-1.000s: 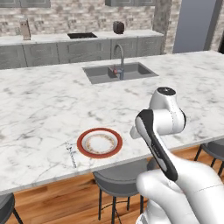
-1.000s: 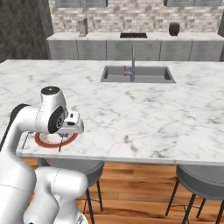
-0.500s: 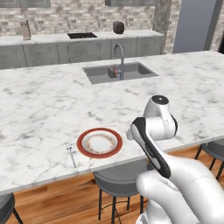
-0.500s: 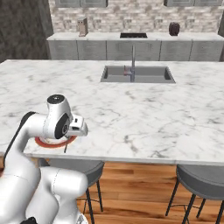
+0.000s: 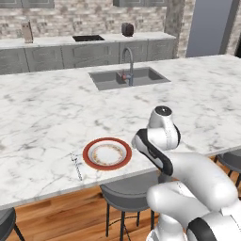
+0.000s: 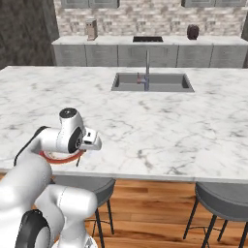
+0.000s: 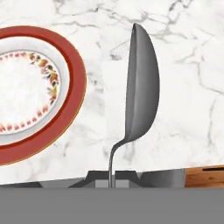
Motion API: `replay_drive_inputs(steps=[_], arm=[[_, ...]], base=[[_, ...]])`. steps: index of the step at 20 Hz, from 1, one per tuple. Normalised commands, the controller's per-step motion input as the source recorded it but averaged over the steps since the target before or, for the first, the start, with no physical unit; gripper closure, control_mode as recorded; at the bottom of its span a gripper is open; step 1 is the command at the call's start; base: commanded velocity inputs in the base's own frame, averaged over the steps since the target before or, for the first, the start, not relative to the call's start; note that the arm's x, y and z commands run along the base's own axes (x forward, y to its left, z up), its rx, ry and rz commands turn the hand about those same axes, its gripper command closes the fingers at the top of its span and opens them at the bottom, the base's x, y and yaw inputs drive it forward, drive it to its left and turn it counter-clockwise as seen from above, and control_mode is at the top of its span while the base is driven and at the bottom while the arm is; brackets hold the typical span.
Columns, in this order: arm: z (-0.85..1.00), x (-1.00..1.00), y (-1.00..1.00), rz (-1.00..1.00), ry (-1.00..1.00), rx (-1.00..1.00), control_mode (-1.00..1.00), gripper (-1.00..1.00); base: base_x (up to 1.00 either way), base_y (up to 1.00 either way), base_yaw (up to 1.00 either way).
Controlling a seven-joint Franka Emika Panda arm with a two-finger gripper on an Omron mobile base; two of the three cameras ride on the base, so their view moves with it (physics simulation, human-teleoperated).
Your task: Take the fork and place it on the left side of the plate. Then take the spoon and place it on the right side of the plate. Make sure they're directly next to the plate.
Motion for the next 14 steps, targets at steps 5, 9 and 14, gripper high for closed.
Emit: replay_drive_inputs(steps=[5,9,14], arm=[[-0.29,0.11,0.00,-0.01,0.00,0.00,-1.00,1.00],[-0.31,0.01,0.00,0.00,0.00,0.00,-1.00,1.00],[-0.35,0.03,0.00,0.00,0.00,0.00,-1.00,1.00]], base=[[0.00,0.00,0.00],[0.00,0.00,0.00],[0.00,0.00,0.00]])
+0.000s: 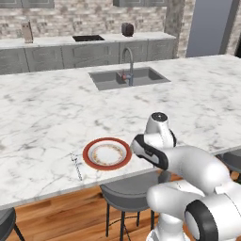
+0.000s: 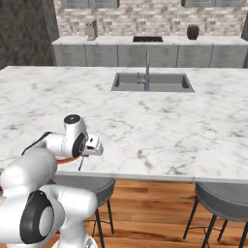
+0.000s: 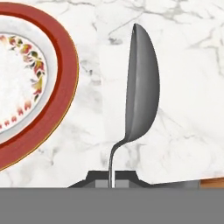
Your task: Take the fork and place it on the left side of the plate. Then take the spoon and place it on the right side of the plate. Make sure they're directly next to the plate.
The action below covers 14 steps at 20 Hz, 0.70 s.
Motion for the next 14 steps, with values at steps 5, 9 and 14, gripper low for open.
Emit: replay_drive_inputs(steps=[5,9,14], arm=[[-0.27,0.22,0.01,0.00,0.00,0.00,-1.00,1.00],[-0.21,0.32,0.02,0.00,0.00,0.00,-1.00,1.00],[-0.21,0.28,0.07,0.00,0.00,0.00,-1.00,1.00]], base=[[0.00,0.00,0.00],[0.00,0.00,0.00],[0.00,0.00,0.00]])
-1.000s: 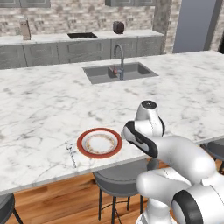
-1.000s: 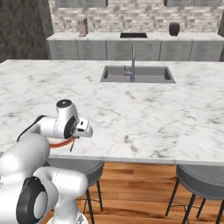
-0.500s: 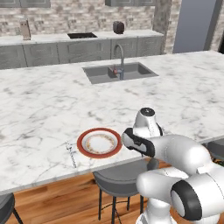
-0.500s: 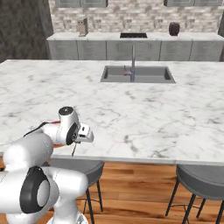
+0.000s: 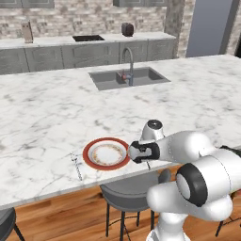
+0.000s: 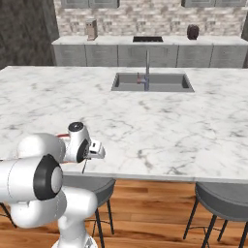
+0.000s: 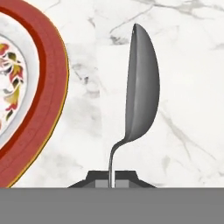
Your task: Take the fork and place it on the left side of the plate. Then take the spoon and place it on the right side of the plate. Make sure they're directly next to the plate.
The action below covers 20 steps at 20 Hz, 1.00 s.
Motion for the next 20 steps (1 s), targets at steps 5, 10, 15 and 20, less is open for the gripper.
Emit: replay_drive_inputs(steps=[5,10,15,20], arm=[[-0.21,0.26,0.07,0.00,0.01,0.00,-1.00,1.00],[-0.20,0.30,0.00,0.00,0.01,0.00,-1.00,1.00],[-0.20,0.31,0.00,0.00,0.01,0.00,-1.00,1.00],[-0.20,0.30,0.00,0.00,0.01,0.00,-1.00,1.00]], base=[[0.00,0.00,0.00],[0.00,0.00,0.00],[0.00,0.00,0.00],[0.00,0.00,0.00]])
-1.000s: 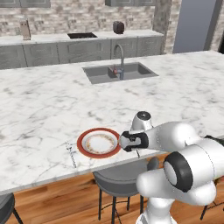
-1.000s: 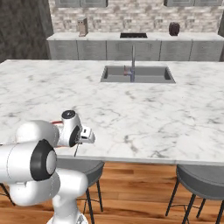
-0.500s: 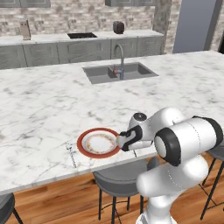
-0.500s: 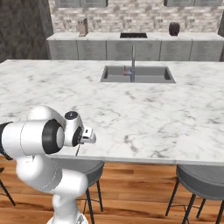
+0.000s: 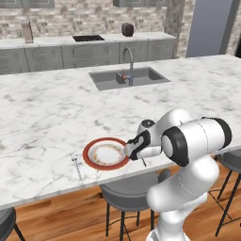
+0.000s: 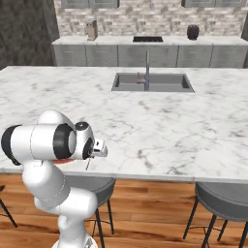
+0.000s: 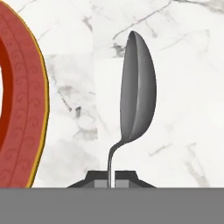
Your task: Take the fork and place it on the left side of the plate. Then take the spoon and place it on the right side of the plate. Make sure they're directly next to the plate.
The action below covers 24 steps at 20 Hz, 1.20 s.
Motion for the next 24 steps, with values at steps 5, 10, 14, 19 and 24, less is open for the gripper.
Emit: replay_drive_inputs(steps=[5,10,14,19,24], arm=[[-0.28,0.21,0.01,0.00,0.01,0.00,-1.00,-1.00],[-0.18,0.11,0.04,0.00,0.01,0.00,-1.00,-1.00],[0.14,-0.05,0.00,0.00,0.00,0.01,-1.00,-1.00],[0.53,-0.07,0.00,-0.01,0.02,0.00,-1.00,-1.00],[0.67,-0.12,0.00,-0.03,0.02,0.00,-1.00,-1.00]], base=[[0.00,0.00,0.00],[0.00,0.00,0.00],[0.00,0.00,0.00],[0.00,0.00,0.00],[0.00,0.00,0.00]])
